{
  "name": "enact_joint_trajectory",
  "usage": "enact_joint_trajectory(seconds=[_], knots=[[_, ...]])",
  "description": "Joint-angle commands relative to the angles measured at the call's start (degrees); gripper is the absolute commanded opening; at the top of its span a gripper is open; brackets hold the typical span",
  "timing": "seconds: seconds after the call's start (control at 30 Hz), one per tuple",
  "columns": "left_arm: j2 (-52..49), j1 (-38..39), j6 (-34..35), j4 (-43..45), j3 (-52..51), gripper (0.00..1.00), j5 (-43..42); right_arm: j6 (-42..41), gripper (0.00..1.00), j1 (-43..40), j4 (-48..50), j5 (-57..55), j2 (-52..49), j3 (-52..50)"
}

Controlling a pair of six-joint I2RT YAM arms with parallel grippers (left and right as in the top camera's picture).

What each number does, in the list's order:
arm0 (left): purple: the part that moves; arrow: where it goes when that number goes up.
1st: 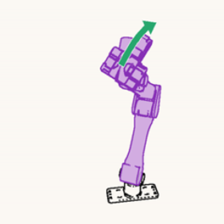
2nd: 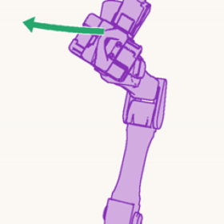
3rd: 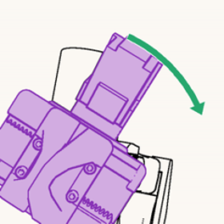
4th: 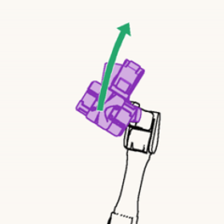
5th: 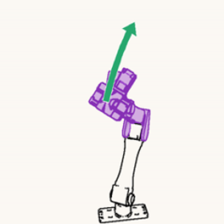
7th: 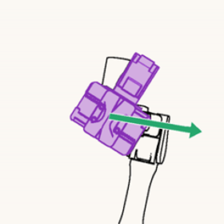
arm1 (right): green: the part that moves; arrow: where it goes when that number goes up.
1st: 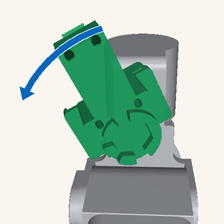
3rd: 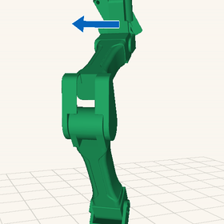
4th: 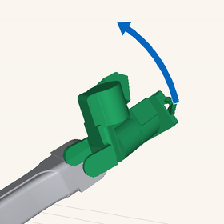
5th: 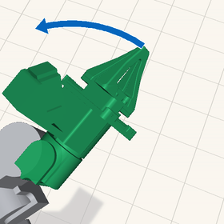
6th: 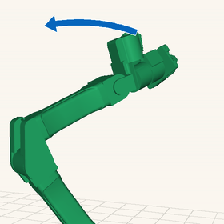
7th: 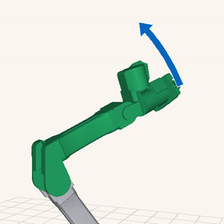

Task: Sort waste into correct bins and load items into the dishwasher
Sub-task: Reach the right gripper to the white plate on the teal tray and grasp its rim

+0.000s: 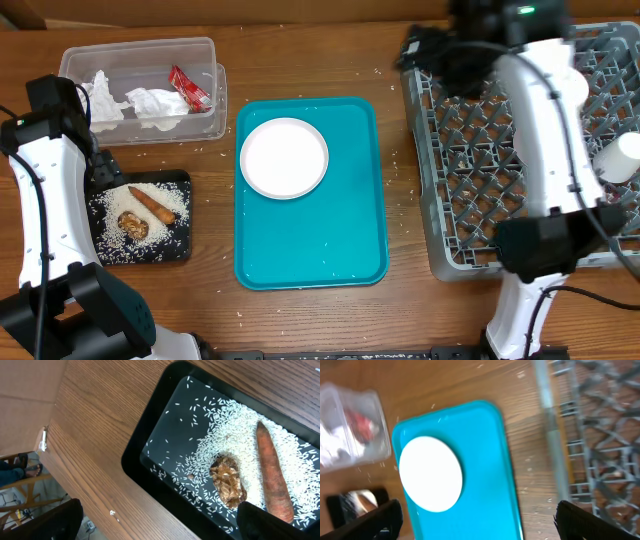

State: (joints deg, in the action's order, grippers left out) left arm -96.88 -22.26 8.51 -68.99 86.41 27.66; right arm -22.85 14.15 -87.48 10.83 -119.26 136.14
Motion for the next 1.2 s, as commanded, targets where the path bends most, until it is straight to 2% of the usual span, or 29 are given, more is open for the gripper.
enact_joint_trajectory(seconds=[0.0,0.17,0.3,0.77,0.9,1.17], knots=[[-0.1,-0.2,-1.0,0.2,0.6,1.00,-1.9,0.6,1.00,6.4,0.4,-8.3,-1.0,0.5],[-0.1,-0.2,-1.0,0.2,0.6,1.00,-5.1,0.6,1.00,14.3,3.6,-15.1,-4.1,-1.6],[-0.1,-0.2,-1.0,0.2,0.6,1.00,-5.3,0.6,1.00,17.6,7.1,-17.9,-6.2,-2.7],[-0.1,-0.2,-1.0,0.2,0.6,1.00,-5.3,0.4,0.99,18.7,12.3,-11.8,-15.3,-8.2],[-0.1,-0.2,-1.0,0.2,0.6,1.00,-5.3,0.4,0.96,19.3,12.3,-11.6,-18.7,-8.6],[-0.1,-0.2,-1.0,0.2,0.6,1.00,-5.3,0.4,0.76,19.4,12.2,-10.8,-24.0,-8.6]])
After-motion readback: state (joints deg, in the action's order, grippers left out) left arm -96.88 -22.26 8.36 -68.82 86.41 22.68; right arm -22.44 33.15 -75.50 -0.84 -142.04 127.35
